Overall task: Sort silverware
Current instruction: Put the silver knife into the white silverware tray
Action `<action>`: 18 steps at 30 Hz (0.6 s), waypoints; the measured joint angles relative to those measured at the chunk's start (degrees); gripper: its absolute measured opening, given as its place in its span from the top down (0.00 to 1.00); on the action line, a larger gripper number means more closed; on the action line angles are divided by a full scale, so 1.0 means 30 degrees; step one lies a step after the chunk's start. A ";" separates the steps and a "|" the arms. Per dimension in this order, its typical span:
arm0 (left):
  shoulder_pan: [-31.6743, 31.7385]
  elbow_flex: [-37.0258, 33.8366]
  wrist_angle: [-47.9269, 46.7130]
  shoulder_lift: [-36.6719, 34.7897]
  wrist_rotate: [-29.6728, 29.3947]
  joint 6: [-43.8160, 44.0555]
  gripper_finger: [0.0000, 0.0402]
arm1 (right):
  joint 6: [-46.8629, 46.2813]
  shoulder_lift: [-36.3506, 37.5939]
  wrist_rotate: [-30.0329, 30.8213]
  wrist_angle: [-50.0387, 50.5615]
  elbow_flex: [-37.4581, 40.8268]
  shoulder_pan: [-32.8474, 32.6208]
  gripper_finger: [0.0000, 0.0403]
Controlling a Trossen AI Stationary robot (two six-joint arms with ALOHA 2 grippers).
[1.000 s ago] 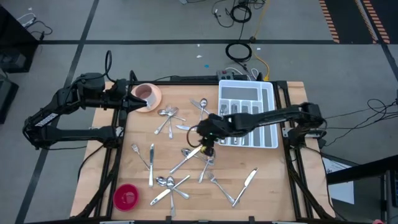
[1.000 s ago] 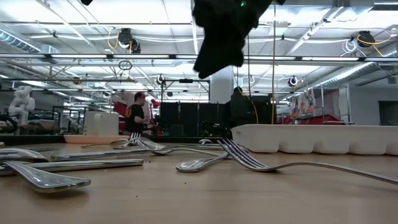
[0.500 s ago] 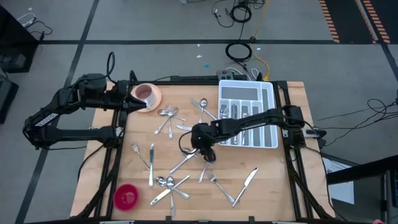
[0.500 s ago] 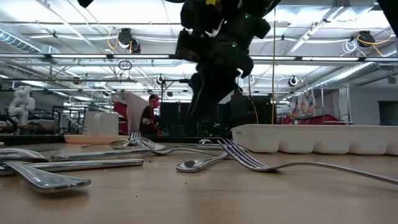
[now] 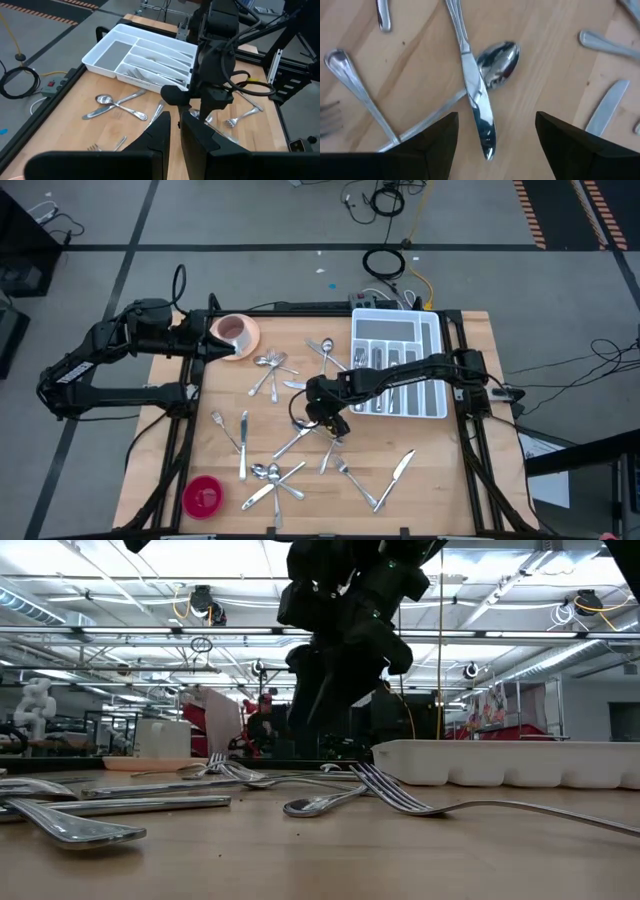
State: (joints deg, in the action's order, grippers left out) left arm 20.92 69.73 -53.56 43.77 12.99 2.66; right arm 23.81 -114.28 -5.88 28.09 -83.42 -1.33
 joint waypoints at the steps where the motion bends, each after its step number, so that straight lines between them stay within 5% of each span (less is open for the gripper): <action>1: -0.0005 0.0000 0.0002 0.0000 0.0000 0.0000 0.88 | 0.0009 -0.0001 -0.0020 -0.0018 0.0000 0.0061 0.36; 18: 0.0002 0.0000 0.0022 -0.0002 0.0000 0.0000 0.88 | 0.0670 -0.1946 0.0006 -0.0742 -0.0095 0.0250 0.36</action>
State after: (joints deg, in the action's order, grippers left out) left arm 20.93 69.73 -53.49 43.76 12.99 2.66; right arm 25.82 -120.12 -5.86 25.86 -83.70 -0.58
